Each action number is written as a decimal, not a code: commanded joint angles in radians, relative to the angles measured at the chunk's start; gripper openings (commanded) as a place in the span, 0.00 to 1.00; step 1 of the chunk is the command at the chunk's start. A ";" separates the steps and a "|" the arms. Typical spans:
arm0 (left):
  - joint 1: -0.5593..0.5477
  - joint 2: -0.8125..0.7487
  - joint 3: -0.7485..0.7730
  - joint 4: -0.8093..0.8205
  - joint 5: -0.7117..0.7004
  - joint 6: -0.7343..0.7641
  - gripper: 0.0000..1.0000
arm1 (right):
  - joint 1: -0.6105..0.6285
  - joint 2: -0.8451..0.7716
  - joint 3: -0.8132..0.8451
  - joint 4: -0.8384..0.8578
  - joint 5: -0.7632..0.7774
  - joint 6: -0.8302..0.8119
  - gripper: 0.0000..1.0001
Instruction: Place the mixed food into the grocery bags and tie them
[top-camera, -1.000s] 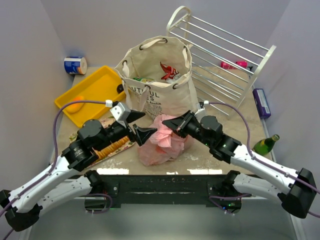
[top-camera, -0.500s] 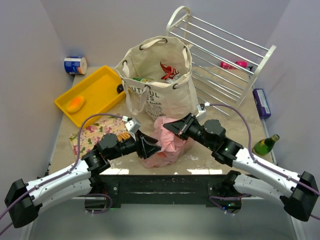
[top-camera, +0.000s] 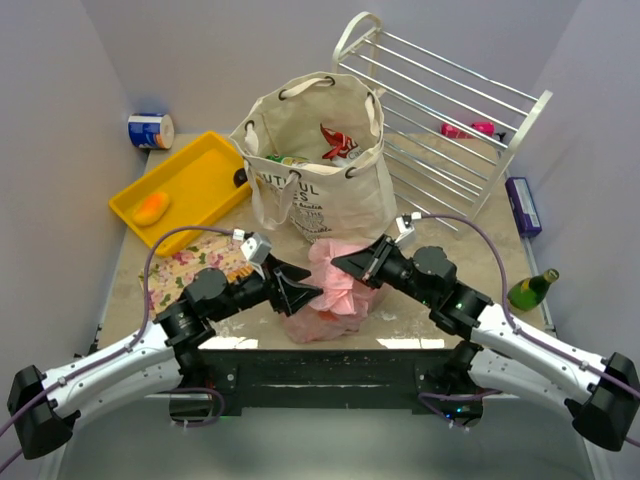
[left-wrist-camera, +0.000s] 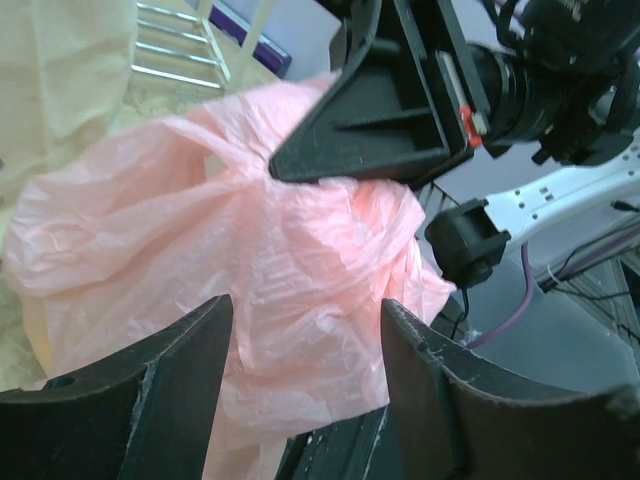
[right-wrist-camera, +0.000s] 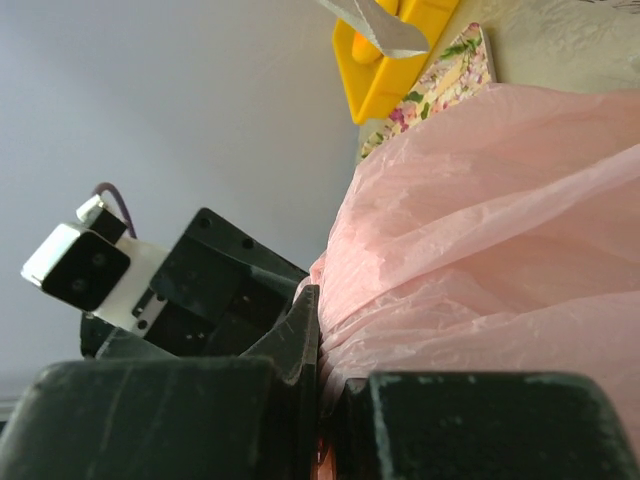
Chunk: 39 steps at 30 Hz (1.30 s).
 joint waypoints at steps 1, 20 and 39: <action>0.013 0.006 0.096 -0.038 -0.076 0.062 0.69 | -0.001 -0.038 0.021 -0.072 0.008 -0.072 0.00; 0.012 0.291 -0.002 0.429 0.153 0.007 0.40 | -0.001 -0.127 -0.042 -0.076 0.007 -0.061 0.00; -0.036 0.325 -0.108 0.538 0.150 -0.108 0.00 | -0.001 -0.186 -0.108 -0.016 0.042 -0.009 0.15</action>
